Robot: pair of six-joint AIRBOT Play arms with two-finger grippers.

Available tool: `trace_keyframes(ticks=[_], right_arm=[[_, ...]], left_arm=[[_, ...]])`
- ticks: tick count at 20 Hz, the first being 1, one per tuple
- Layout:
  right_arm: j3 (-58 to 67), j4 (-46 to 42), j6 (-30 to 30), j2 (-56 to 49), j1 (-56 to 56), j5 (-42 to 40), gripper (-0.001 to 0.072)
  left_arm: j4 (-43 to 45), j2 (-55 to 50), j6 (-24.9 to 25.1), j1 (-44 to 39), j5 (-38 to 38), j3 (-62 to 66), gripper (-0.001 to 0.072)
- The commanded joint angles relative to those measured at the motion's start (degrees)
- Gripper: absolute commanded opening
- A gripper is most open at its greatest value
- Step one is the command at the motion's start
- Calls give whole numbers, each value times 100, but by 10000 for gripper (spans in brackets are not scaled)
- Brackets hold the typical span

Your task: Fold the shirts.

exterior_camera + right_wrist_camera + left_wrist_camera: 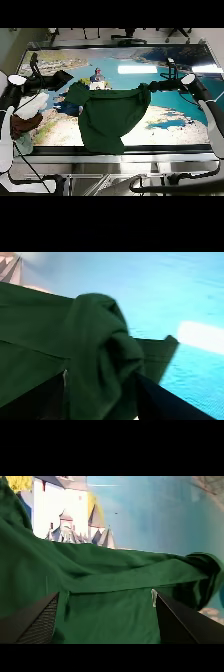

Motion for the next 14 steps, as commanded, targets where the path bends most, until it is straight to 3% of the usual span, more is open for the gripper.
trace_keyframes(ticks=[1, 3, 5, 8, 12, 13, 14], right_arm=[[72, -289, 7, 354, -651, 461, 485], [59, -286, 186, 417, -1185, 890, 475], [-63, -262, 199, 238, -1508, 1239, 291], [-201, -216, 195, -227, -1475, 1517, 304], [-201, 258, 129, -793, -1130, 1478, 312], [-201, 369, 46, -890, -1032, 1475, 330], [-201, 498, -87, -966, -940, 1473, 424]], left_arm=[[313, 96, -549, 525, -1436, 455, 648], [894, 592, -782, 719, -1862, -120, 648], [1443, 1172, -938, 723, -1976, -1158, 648], [1434, 1902, -960, 468, -1556, -3014, 649], [1427, 2417, -1132, -258, -428, -4815, 649], [1425, 2457, -1224, -468, -221, -5056, 649], [1309, 2455, -1257, -662, -20, -5233, 649]])
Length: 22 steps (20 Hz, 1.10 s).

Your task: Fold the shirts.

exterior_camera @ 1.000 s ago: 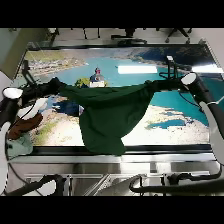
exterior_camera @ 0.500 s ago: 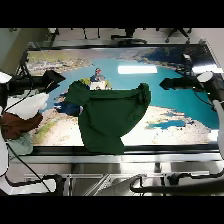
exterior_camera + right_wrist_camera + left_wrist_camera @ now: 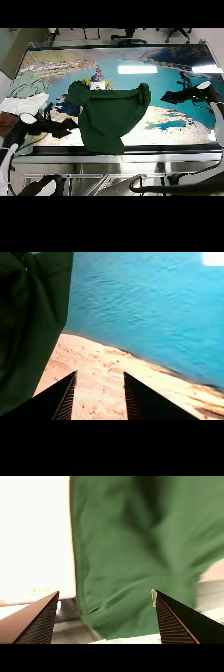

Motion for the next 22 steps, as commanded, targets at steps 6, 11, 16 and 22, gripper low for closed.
trace_keyframes(ticks=[6, 11, 16, 22], right_arm=[[13, 614, -280, -494, 643, -520, 440], [15, 852, -280, -538, 767, -1154, 435], [15, 1532, -680, -691, 772, -1261, 225], [52, 1554, -879, 138, 293, -297, 27]], left_arm=[[-1126, -721, -26, -1515, 1847, -1104, 647], [-1067, -1335, 229, -1709, 1801, -94, 14], [-944, -1338, 227, -1681, 1423, 629, 14], [-629, -734, 227, -1137, 555, 1641, 13]])
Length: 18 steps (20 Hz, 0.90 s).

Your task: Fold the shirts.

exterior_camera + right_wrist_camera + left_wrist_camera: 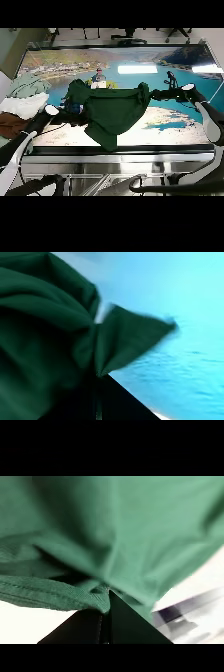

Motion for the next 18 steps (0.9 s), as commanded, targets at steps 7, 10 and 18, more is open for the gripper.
trace_keyframes(ticks=[7, 10, 18], right_arm=[[57, 1703, -1027, 3987, -1405, 809, 26], [313, 1803, -1539, 5318, -1421, 131, 26], [1145, 1438, -2004, 5908, -1421, -662, 27]], left_arm=[[76, 2708, -61, 1314, -1355, 2564, 13], [101, 3425, -59, 1325, -1106, 3797, 13], [1036, 3274, -151, 1325, -1095, 6146, 13]])
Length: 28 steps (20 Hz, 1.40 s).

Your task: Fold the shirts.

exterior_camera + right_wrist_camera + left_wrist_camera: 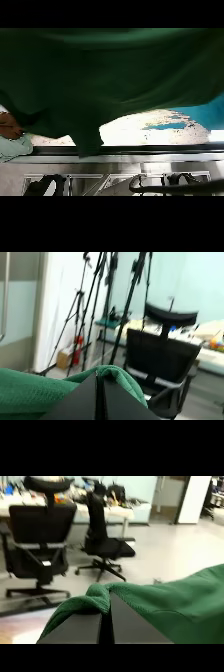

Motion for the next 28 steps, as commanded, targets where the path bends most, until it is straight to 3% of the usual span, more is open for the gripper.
trace_keyframes(ticks=[1, 5, 9, 13, 16, 19, 22, 25, 28], right_arm=[[186, -35, -28, -116, -9, 105, 27], [120, -28, 411, -1298, -4, 1130, 26], [-503, 35, 352, -2809, 269, 1467, 27], [-844, 44, 105, -4634, 859, 820, 27], [-837, 479, -197, -5652, 1121, -164, 27], [-837, 649, -339, -5991, 1161, -726, 27], [-839, -72, -179, -6000, 1156, -822, 26], [-861, -850, 289, -6065, 1161, -815, 27], [-863, -955, 376, -6251, 1174, -754, 27]], left_arm=[[328, -481, -90, 9, -531, 728, 13], [330, -1611, -101, 9, -1130, 212, 13], [330, -2918, 26, -31, -807, -1281, 13], [328, -4457, 461, -146, 522, -2004, 13], [339, -5477, 461, -118, 846, -1740, 13], [352, -6168, 461, -116, 691, -1167, 13], [396, -6732, 459, -116, 391, -577, 13], [964, -7034, 326, -120, 103, -243, 13], [1808, -7095, 26, -120, -20, -216, 13]])
